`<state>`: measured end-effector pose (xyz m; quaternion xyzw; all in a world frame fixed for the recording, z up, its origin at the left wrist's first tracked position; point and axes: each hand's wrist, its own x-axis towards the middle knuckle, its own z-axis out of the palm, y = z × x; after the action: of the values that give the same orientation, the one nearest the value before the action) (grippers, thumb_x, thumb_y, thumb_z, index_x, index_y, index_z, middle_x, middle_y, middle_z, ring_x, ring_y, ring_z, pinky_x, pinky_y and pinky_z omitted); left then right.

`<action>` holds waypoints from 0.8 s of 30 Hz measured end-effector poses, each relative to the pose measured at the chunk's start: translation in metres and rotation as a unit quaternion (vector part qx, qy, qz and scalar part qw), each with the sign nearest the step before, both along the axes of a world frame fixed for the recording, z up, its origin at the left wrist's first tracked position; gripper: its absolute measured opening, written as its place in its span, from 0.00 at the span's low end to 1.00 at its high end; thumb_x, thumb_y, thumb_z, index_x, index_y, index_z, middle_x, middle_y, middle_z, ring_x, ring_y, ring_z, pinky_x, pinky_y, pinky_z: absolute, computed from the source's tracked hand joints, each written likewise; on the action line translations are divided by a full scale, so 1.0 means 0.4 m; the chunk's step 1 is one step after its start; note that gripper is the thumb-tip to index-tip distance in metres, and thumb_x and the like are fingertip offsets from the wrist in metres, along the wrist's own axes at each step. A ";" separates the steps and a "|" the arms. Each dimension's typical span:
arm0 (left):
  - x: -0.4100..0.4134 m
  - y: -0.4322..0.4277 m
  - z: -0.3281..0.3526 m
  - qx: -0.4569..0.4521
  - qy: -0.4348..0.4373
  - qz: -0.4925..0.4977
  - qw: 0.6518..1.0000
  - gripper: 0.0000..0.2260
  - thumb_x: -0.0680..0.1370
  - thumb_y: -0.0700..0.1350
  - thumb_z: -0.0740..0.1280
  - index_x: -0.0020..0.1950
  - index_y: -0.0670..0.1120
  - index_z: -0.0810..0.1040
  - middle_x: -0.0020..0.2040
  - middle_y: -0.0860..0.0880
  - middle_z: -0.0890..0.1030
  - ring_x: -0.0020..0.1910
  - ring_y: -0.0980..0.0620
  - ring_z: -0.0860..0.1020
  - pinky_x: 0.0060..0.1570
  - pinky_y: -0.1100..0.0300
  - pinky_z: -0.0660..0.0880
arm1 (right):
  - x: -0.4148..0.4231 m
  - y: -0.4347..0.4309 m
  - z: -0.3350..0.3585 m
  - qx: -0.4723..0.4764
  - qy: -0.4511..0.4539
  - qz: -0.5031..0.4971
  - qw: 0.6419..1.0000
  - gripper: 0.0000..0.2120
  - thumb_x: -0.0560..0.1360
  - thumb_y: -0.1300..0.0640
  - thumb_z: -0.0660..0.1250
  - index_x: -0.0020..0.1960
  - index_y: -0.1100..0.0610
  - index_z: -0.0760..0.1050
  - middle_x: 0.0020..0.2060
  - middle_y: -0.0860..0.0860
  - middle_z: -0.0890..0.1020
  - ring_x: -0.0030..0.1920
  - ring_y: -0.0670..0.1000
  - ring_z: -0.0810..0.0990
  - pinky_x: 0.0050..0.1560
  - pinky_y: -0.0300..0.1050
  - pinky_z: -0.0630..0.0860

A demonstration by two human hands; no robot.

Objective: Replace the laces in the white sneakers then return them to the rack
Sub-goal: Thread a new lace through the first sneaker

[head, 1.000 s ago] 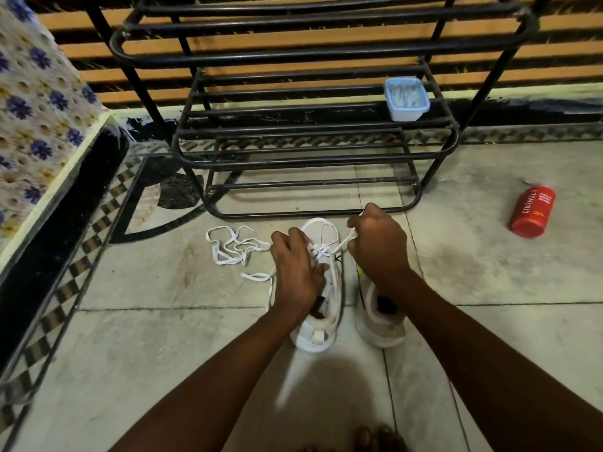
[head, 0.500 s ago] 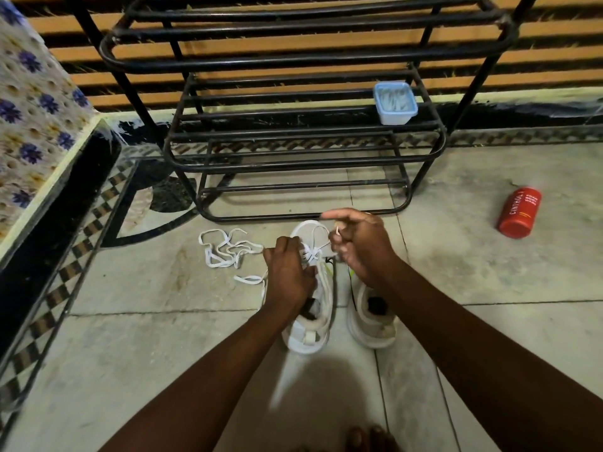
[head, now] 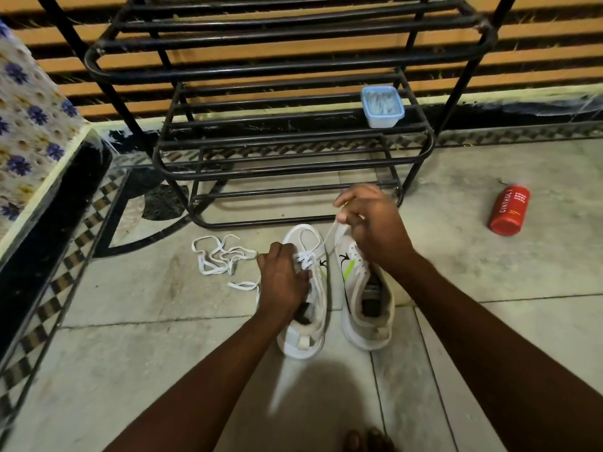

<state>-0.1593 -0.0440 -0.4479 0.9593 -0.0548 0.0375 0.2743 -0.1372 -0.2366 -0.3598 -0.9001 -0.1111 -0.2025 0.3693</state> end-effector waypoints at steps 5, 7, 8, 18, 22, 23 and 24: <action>0.000 -0.002 -0.003 -0.010 0.003 -0.001 1.000 0.20 0.69 0.40 0.75 0.60 0.44 0.78 0.56 0.45 0.75 0.56 0.41 0.73 0.58 0.52 0.62 | -0.023 0.051 0.006 0.455 0.272 -0.015 0.848 0.10 0.82 0.67 0.57 0.43 0.66 0.71 0.42 0.61 0.82 0.32 0.54 0.79 0.32 0.45 0.76; 0.001 -0.003 -0.003 -0.012 0.005 0.001 1.000 0.19 0.69 0.40 0.75 0.59 0.45 0.78 0.56 0.46 0.75 0.56 0.41 0.73 0.59 0.52 0.62 | -0.008 0.013 -0.012 0.057 0.239 0.027 0.969 0.06 0.82 0.63 0.59 0.49 0.64 0.72 0.42 0.59 0.82 0.37 0.57 0.80 0.34 0.48 0.75; 0.001 -0.003 -0.004 -0.011 0.004 0.001 1.000 0.18 0.69 0.40 0.75 0.58 0.45 0.78 0.55 0.46 0.75 0.56 0.41 0.73 0.59 0.51 0.63 | -0.003 -0.005 -0.019 -0.141 0.234 0.073 0.959 0.05 0.80 0.61 0.63 0.55 0.62 0.73 0.44 0.58 0.82 0.44 0.58 0.80 0.40 0.48 0.75; -0.002 0.000 -0.006 -0.006 0.018 0.004 1.000 0.19 0.71 0.40 0.73 0.62 0.45 0.77 0.58 0.46 0.75 0.58 0.41 0.72 0.58 0.54 0.64 | -0.015 0.026 -0.020 -0.004 0.035 -0.025 0.999 0.08 0.78 0.64 0.65 0.42 0.56 0.79 0.43 0.51 0.79 0.49 0.53 0.73 0.52 0.49 0.69; -0.003 -0.001 -0.004 0.000 0.020 0.005 1.000 0.21 0.71 0.41 0.75 0.64 0.45 0.77 0.60 0.46 0.75 0.59 0.42 0.72 0.56 0.57 0.61 | -0.027 0.045 -0.025 0.440 0.251 -0.020 0.862 0.14 0.84 0.63 0.56 0.40 0.60 0.72 0.34 0.54 0.81 0.34 0.57 0.79 0.38 0.50 0.78; -0.003 -0.001 -0.002 -0.001 0.020 0.006 1.000 0.21 0.72 0.41 0.75 0.64 0.45 0.77 0.60 0.46 0.75 0.59 0.42 0.72 0.57 0.57 0.61 | -0.028 0.036 -0.027 0.370 0.243 -0.013 0.897 0.14 0.84 0.62 0.56 0.40 0.58 0.70 0.32 0.54 0.79 0.31 0.55 0.76 0.32 0.46 0.75; -0.004 -0.001 0.000 -0.002 0.020 0.006 1.000 0.20 0.72 0.42 0.75 0.63 0.45 0.77 0.59 0.46 0.75 0.58 0.42 0.72 0.58 0.55 0.62 | -0.026 0.023 -0.032 0.213 0.200 0.008 0.957 0.13 0.83 0.62 0.58 0.40 0.57 0.70 0.32 0.54 0.78 0.30 0.54 0.75 0.31 0.45 0.72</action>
<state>-0.1608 -0.0445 -0.4479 0.9597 -0.0431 0.0203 0.2769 -0.1477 -0.2273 -0.3724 -0.8220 0.0035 -0.0348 0.5684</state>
